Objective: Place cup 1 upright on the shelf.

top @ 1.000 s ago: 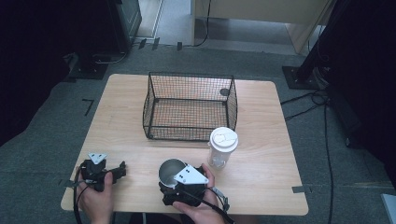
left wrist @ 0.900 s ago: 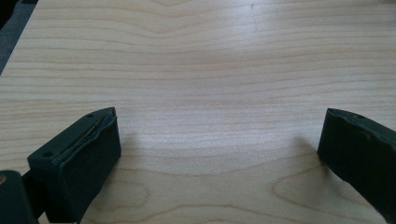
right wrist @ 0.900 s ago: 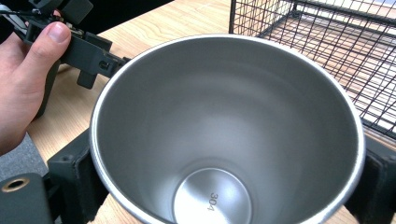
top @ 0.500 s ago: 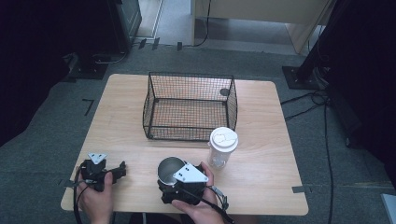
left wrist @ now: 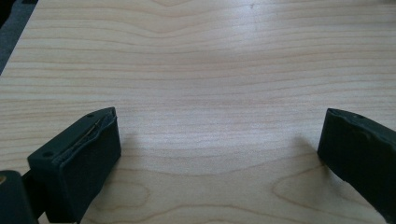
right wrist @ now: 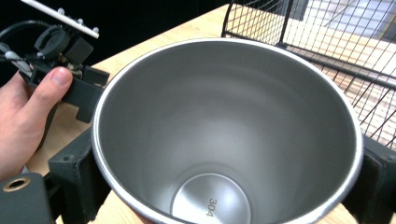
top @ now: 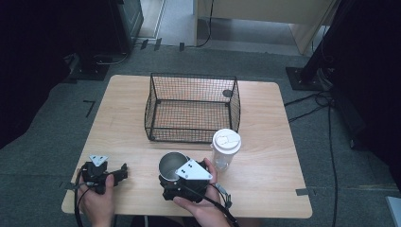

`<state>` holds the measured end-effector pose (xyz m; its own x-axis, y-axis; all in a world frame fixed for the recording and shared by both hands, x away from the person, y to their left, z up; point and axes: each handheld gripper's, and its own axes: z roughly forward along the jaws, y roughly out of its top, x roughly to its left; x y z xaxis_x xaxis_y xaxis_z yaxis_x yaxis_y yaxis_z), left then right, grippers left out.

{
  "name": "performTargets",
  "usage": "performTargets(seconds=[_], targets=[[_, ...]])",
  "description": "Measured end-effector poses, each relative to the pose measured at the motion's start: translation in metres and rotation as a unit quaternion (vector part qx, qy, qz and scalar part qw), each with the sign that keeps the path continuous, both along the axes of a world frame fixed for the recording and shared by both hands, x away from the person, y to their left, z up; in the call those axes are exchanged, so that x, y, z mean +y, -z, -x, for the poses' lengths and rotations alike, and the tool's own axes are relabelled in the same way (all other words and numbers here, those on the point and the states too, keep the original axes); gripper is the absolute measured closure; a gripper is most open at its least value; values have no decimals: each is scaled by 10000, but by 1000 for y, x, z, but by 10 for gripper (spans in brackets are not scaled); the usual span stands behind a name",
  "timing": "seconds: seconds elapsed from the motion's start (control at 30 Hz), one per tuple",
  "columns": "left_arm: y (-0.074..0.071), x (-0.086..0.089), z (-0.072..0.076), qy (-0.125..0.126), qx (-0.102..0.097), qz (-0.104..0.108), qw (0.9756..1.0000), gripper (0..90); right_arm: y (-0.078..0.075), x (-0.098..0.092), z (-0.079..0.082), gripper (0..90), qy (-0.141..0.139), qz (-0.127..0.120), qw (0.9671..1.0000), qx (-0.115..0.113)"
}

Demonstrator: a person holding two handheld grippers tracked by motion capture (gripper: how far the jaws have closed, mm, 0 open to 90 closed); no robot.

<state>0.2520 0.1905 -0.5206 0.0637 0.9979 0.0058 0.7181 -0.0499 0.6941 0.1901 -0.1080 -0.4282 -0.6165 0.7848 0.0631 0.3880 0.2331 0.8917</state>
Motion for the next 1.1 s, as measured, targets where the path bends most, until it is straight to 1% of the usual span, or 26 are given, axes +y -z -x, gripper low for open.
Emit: performTargets(seconds=[0.23,0.37,0.53,0.6,0.63,0.83,0.9,1.1], targets=[[0,0,0,1,0,0,10000,1,-8,1,-3,73,11,-52,9999,-143],[0,0,0,1,1,-1,10000,1,-12,2,-5,73,29,-70,9998,-187],[0,0,0,-3,-3,2,10000,1,-20,2,-9,73,67,-89,9995,-308],[0,0,0,-2,-2,1,10000,1,-22,2,-10,73,82,-100,9994,-314],[0,0,0,0,-1,1,10000,1,-24,2,-11,73,86,-116,9992,-364],[0,0,0,8,-6,2,10000,1,-30,3,-15,73,126,-135,9988,-449],[0,0,0,10,-6,1,10000,1,-31,4,-16,73,127,-136,9988,-447],[0,0,0,17,-1,0,10000,1,-38,6,-20,74,103,-148,9983,-546]])
